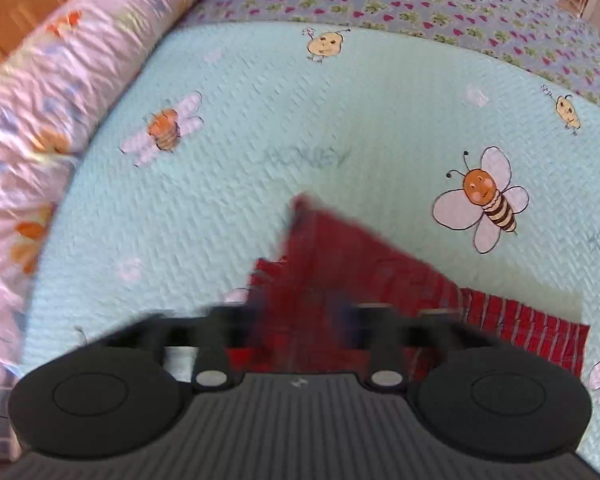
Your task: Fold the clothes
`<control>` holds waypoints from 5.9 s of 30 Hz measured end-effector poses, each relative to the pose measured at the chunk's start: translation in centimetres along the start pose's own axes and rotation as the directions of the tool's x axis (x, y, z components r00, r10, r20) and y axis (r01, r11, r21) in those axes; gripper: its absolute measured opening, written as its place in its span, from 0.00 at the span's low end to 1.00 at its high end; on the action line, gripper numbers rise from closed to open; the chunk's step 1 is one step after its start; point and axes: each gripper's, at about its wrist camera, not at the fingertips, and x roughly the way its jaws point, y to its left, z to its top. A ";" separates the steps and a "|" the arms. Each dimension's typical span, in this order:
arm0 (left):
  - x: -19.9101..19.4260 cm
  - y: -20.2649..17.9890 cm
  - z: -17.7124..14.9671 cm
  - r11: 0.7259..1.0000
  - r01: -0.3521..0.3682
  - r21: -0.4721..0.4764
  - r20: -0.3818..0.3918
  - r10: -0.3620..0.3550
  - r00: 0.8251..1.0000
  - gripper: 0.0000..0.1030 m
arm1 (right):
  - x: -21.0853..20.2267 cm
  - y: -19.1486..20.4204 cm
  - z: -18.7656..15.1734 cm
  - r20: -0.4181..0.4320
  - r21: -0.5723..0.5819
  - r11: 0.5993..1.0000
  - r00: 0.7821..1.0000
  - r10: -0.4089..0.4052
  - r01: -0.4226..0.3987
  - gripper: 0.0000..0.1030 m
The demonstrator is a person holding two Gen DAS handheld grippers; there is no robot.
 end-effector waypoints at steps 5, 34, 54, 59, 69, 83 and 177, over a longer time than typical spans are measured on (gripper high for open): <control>-0.2 4.0 -1.0 0.990 -0.087 -0.108 -0.002 0.087 0.996 0.07 | 5.3 1.9 -1.6 -0.032 -0.056 0.998 0.999 -0.024 0.022 0.70; -0.9 7.2 2.9 0.947 -0.107 -0.304 -0.161 0.059 0.985 0.58 | 23.1 13.5 -3.5 -0.140 -0.321 0.832 0.846 -0.515 0.453 0.31; 1.4 9.6 2.2 0.945 -0.066 -0.321 -0.149 0.018 0.989 0.23 | 18.3 10.0 -4.3 -0.092 -0.211 0.921 0.931 -0.353 0.328 0.12; 2.5 10.7 3.0 0.935 0.003 -0.354 -0.117 -0.047 0.992 0.44 | 17.6 9.1 -4.0 -0.102 -0.195 0.936 0.943 -0.317 0.294 0.13; 0.8 10.6 4.5 0.873 -0.116 -0.474 -0.065 0.097 0.993 0.45 | 18.1 8.4 -3.7 -0.128 -0.194 0.946 0.949 -0.289 0.262 0.14; 4.7 10.2 6.1 0.917 -0.132 -0.376 -0.144 0.082 0.986 0.17 | 19.3 8.1 -4.4 -0.141 -0.227 0.938 0.944 -0.298 0.263 0.10; 2.3 -8.1 -8.2 0.569 -0.347 0.745 0.037 0.484 0.874 0.53 | 2.2 -41.0 -35.6 0.556 0.552 0.617 0.799 0.228 -0.561 0.51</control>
